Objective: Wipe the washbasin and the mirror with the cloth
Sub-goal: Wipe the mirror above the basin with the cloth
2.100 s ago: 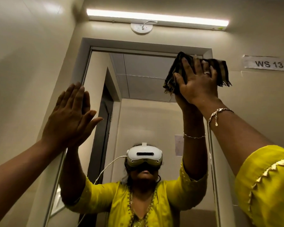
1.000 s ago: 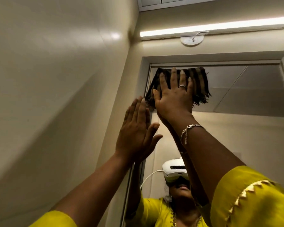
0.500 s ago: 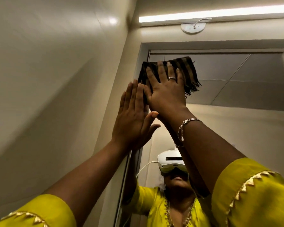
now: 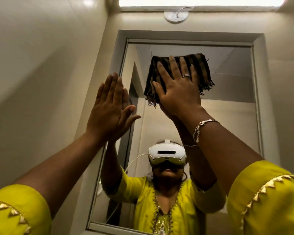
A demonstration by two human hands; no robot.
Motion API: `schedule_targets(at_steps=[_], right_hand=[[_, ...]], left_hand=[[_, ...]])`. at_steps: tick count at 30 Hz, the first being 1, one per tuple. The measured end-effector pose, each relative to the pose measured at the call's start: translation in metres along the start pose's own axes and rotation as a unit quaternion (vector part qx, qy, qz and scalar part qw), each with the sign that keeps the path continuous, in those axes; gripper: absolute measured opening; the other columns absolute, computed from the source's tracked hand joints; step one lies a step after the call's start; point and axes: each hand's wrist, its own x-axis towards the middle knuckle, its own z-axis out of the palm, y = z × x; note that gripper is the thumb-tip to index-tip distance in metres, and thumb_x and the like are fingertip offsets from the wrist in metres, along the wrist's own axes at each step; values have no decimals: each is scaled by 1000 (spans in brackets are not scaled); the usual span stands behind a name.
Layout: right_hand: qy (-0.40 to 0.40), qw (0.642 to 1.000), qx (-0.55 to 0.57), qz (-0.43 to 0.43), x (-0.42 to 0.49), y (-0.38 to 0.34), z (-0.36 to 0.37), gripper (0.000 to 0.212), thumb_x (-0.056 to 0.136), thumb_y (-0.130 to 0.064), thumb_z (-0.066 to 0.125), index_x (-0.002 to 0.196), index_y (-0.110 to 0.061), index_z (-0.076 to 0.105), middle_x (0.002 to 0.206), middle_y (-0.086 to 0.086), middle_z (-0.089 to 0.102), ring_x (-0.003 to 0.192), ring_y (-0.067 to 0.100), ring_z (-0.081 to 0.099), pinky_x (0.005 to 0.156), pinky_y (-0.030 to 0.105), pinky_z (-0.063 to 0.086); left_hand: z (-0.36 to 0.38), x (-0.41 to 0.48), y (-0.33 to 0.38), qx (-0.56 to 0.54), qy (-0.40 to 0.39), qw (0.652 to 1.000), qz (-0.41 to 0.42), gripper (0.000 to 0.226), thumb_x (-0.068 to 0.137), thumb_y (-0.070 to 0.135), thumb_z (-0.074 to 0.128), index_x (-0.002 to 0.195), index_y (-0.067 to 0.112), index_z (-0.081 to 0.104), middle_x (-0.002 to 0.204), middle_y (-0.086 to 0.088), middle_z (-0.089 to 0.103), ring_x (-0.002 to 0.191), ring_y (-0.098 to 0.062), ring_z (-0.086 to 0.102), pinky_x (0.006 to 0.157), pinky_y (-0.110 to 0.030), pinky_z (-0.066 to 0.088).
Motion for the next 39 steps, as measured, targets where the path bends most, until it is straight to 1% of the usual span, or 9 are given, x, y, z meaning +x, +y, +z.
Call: schedule_targets(at_steps=[8, 13, 16, 18, 23, 26, 29, 33, 39], right_hand=[[-3, 999, -23, 26, -21, 65, -16, 63, 88, -53, 15, 147, -31, 12, 158, 4, 4, 145, 26, -2, 115, 43, -5], [-2, 998, -33, 51, -27, 100, -23, 63, 88, -53, 16, 147, -31, 12, 158, 5, 5, 145, 27, 0, 115, 43, -3], [-4, 997, -41, 68, -29, 112, -27, 64, 87, -53, 15, 147, -31, 12, 158, 4, 5, 145, 26, 0, 115, 41, -3], [-1, 996, -43, 72, -30, 114, -27, 64, 87, -53, 14, 147, -31, 12, 158, 4, 5, 145, 27, -1, 115, 41, -3], [17, 993, -35, 116, -37, 104, -23, 64, 87, -53, 13, 147, -30, 12, 158, 6, 5, 144, 29, -1, 115, 42, -3], [23, 988, -33, 148, -43, 93, -18, 65, 87, -52, 10, 148, -29, 10, 158, 8, 3, 144, 30, -1, 114, 44, -2], [44, 985, -34, 162, -48, 83, -12, 67, 87, -54, 5, 148, -27, 13, 157, 11, 7, 144, 32, 3, 113, 46, 1], [60, 986, -21, 155, -46, 57, -3, 68, 88, -52, 6, 147, -22, 20, 155, 15, 13, 142, 37, 9, 112, 49, 3], [51, 992, -18, 117, -36, 9, 5, 65, 90, -49, 10, 146, -19, 22, 154, 17, 16, 141, 39, 11, 108, 47, -1]], left_hand=[[-1, 0, -1, -2, -2, 1000, 1, 90, 88, 66, 2, 141, -6, 16, 150, -25, 13, 139, -30, 6, 114, -27, -7], [-1, -2, -1, -13, 3, 1000, -3, 89, 88, 67, 3, 141, -5, 15, 150, -23, 12, 139, -12, -8, 114, -26, -7], [-2, -2, -1, -16, 3, 1000, -1, 89, 89, 66, 4, 140, -5, 15, 150, -23, 13, 139, -7, -13, 114, -26, -7], [-3, -1, -2, -10, -4, 1000, -1, 88, 89, 66, 5, 140, -5, 16, 149, -24, 14, 139, -9, -11, 114, -26, -7], [-4, 1, -6, 2, -30, 1000, -6, 91, 88, 67, 5, 140, -7, 18, 149, -24, 14, 139, -31, 9, 114, -26, -7], [-2, 0, -6, -6, -27, 999, -21, 90, 88, 66, 7, 141, -5, 18, 150, -23, 13, 139, -30, 8, 114, -24, -9], [2, -1, -4, -5, -24, 999, -26, 87, 87, 64, 18, 142, -3, 14, 152, -21, 10, 141, -26, 3, 114, -25, -8], [2, -1, -9, -18, -4, 999, -30, 91, 85, 66, 24, 142, -3, 13, 152, -20, 8, 141, -26, 1, 116, -29, -3], [5, -1, -10, -42, 3, 999, -24, 91, 81, 55, 43, 142, -4, 13, 151, -22, 10, 141, -27, 2, 115, -34, 3]])
